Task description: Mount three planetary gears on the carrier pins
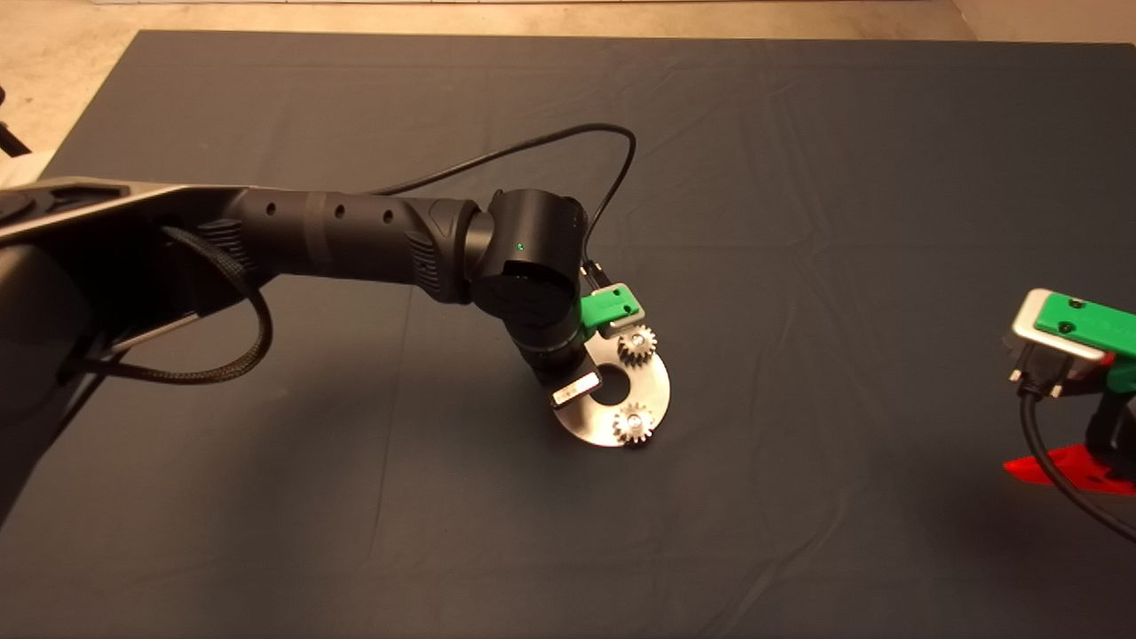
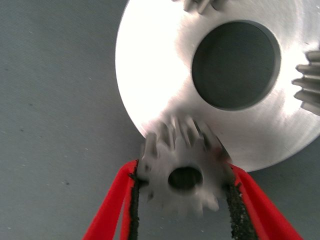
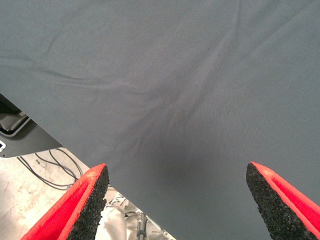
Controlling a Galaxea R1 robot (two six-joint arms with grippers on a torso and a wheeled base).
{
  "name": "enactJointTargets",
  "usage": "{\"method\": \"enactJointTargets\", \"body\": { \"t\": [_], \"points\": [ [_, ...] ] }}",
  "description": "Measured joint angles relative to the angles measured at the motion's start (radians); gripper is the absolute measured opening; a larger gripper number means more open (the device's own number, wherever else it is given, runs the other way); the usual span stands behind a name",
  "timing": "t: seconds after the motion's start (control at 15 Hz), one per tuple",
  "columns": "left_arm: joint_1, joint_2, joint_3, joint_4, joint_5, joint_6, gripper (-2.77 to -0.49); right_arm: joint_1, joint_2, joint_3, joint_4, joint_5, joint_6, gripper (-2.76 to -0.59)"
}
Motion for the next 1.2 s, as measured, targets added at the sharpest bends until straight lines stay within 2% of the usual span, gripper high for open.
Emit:
{"method": "enactJointTargets", "body": {
  "t": [0.13, 0.27, 0.4, 0.53, 0.73, 0.87, 0.93, 1.07, 1.2],
  "points": [
    [0.0, 0.001, 0.0, -0.009, 0.0, 0.0, -2.23, 0.0, 0.0, 0.0, 0.0, 0.0, 0.0, -1.33],
    [0.0, 0.002, 0.0, -0.01, -0.003, 0.0, -2.1, 0.0, 0.0, 0.0, 0.0, 0.0, 0.0, -1.33],
    [0.0, 0.002, 0.0, -0.012, -0.003, 0.0, -2.1, 0.0, 0.0, 0.0, 0.0, 0.0, -0.002, -1.33],
    [0.0, 0.002, 0.0, -0.023, -0.003, 0.0, -1.95, 0.0, 0.0, 0.0, 0.0, 0.0, -0.002, -1.33],
    [-0.017, 0.001, 0.001, -0.094, -0.004, 0.0, -1.95, 0.0, 0.004, 0.0, 0.0, 0.0, -0.002, -1.33],
    [-0.042, -0.008, 0.01, -0.115, -0.004, 0.001, -1.95, 0.0, 0.019, 0.001, 0.007, -0.001, -0.002, -1.33],
    [-0.053, -0.02, 0.023, -0.122, -0.005, 0.002, -1.95, 0.0, 0.028, 0.004, 0.019, -0.001, 0.001, -1.33],
    [-0.056, -0.06, 0.058, -0.153, -0.005, 0.002, -1.95, -0.001, 0.054, 0.013, 0.044, 0.0, 0.021, -1.33],
    [-0.057, -0.115, 0.106, -0.185, -0.005, 0.0, -1.95, -0.01, 0.115, 0.018, 0.062, -0.004, 0.07, -1.33]
  ]
}}
